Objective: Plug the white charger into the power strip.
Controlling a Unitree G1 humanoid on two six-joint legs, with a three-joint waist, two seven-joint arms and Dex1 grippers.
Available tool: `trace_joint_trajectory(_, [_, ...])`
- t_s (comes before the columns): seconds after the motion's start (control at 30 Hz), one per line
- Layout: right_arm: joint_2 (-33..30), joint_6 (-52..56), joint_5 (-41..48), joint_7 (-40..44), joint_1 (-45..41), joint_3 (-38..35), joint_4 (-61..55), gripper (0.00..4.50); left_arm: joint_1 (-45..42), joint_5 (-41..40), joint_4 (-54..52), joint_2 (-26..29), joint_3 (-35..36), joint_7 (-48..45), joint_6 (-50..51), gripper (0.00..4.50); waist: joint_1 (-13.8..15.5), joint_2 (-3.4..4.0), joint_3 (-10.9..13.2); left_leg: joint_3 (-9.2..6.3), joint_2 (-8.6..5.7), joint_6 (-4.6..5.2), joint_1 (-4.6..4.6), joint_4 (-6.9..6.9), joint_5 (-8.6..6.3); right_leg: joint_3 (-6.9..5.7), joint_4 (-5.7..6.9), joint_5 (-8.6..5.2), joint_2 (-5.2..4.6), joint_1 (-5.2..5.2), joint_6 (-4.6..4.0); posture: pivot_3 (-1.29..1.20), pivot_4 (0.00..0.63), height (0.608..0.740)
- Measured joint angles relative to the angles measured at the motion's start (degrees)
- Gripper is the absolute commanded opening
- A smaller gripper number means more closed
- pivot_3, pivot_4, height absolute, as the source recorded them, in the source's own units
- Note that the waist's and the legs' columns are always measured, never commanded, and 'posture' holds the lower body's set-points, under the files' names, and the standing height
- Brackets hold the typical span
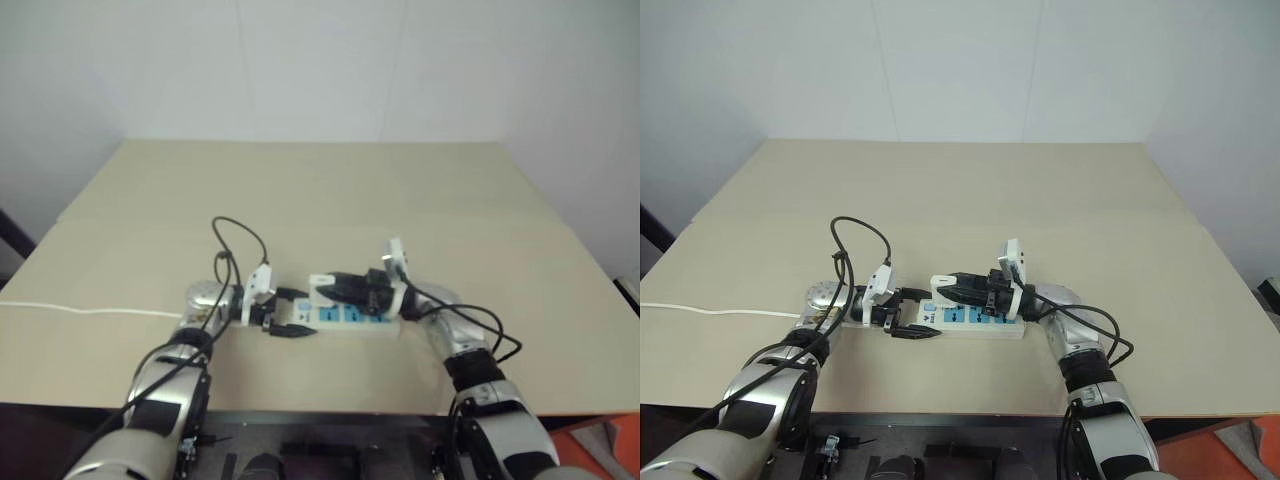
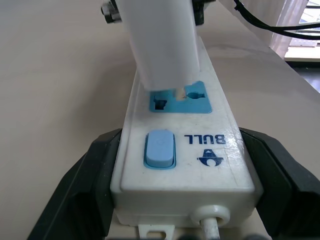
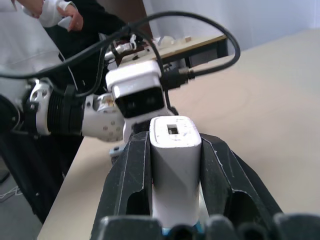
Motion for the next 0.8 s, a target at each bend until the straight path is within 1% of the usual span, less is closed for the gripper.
trace_joint_trajectory(0.17, [0.0,-3.7,-1.5,1.8,-0.9,-0.1,3.4,1.09,0.0,-0.3,0.0,0.1,-0.4,0.1,0.0,3.27,0.0,0.00,0.0,0.00,0.00,0.00,0.02,0.00,0.00,0.01,0.02,0.00,0.00,0.01,0.00,0.00,0.150,0.740])
trace_joint_trajectory(0.4, [-0.1,-8.9,-2.5,2.1,-2.3,-1.1,7.9,1.09,0.0,-0.6,0.0,0.1,-0.8,0.1,0.0,3.27,0.0,0.00,0.0,-0.01,0.00,0.00,0.02,0.00,0.00,0.01,0.02,0.00,0.00,0.02,0.00,0.00,0.150,0.740])
trace_joint_trajectory(0.6, [-0.5,-9.6,-3.6,3.2,-2.1,-1.3,9.6,1.09,-0.1,-0.6,0.0,0.1,-0.9,0.2,0.0,3.27,0.0,0.01,0.0,-0.01,-0.01,0.00,0.04,0.00,0.00,0.01,0.02,0.00,0.00,0.04,0.00,0.00,0.150,0.740])
trace_joint_trajectory(0.8, [-0.2,-13.2,-4.2,3.2,-1.4,-1.3,9.8,1.09,-0.1,-0.6,0.1,0.0,-0.9,0.2,0.0,3.27,0.1,0.01,0.0,-0.01,-0.01,0.00,0.04,0.00,0.00,0.01,0.02,0.00,0.00,0.05,0.00,0.00,0.150,0.740])
